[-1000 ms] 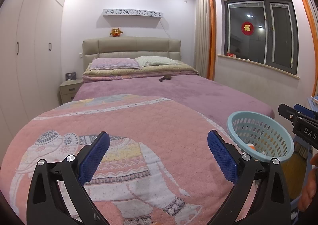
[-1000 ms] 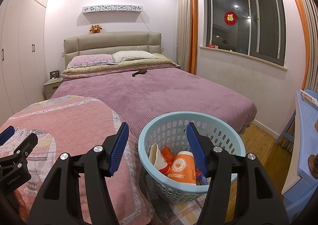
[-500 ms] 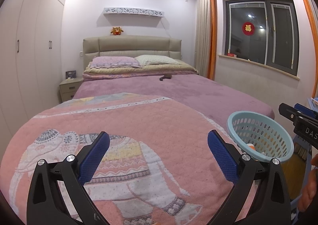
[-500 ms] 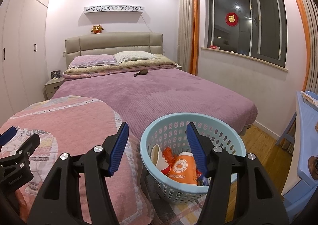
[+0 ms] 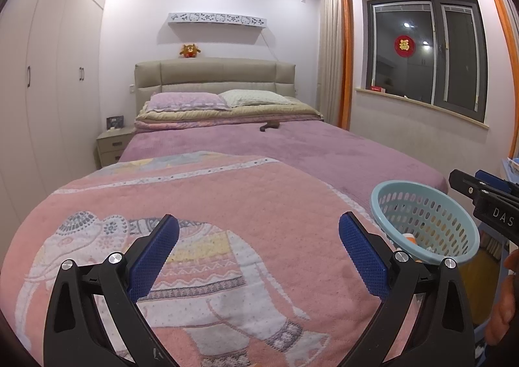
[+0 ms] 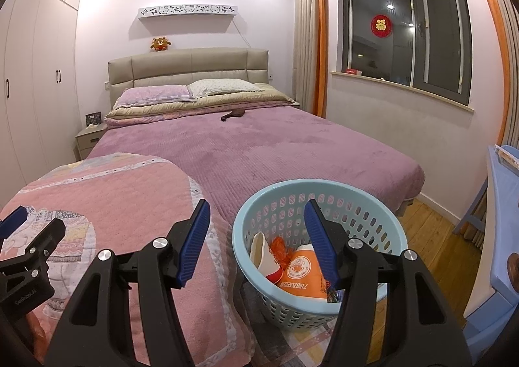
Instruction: Collect trash
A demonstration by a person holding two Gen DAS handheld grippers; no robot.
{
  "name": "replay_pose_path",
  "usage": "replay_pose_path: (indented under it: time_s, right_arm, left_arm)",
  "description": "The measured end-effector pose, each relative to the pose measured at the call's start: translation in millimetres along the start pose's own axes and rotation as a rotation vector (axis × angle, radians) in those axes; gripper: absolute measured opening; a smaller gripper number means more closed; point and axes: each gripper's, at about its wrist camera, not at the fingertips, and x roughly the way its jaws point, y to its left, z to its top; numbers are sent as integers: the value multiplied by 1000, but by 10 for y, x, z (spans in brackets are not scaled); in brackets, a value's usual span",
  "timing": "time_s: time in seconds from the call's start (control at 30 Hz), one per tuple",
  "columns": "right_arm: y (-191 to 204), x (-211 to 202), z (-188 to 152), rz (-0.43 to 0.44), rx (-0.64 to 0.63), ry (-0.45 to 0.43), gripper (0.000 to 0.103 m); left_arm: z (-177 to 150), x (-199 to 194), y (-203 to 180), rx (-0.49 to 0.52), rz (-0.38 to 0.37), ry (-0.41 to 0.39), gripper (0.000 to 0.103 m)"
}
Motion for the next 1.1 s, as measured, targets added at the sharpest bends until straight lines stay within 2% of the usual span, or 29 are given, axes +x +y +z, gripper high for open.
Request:
replay_pose_path:
  time_s: [0.6, 1.1]
  right_arm:
    - [16, -15, 3, -2, -3, -4, 57]
    - [9, -11, -10, -4, 3, 1, 57]
  left_arm:
    - [10, 37, 41, -27, -7, 22, 96]
    - [15, 12, -3, -7, 2, 9, 96]
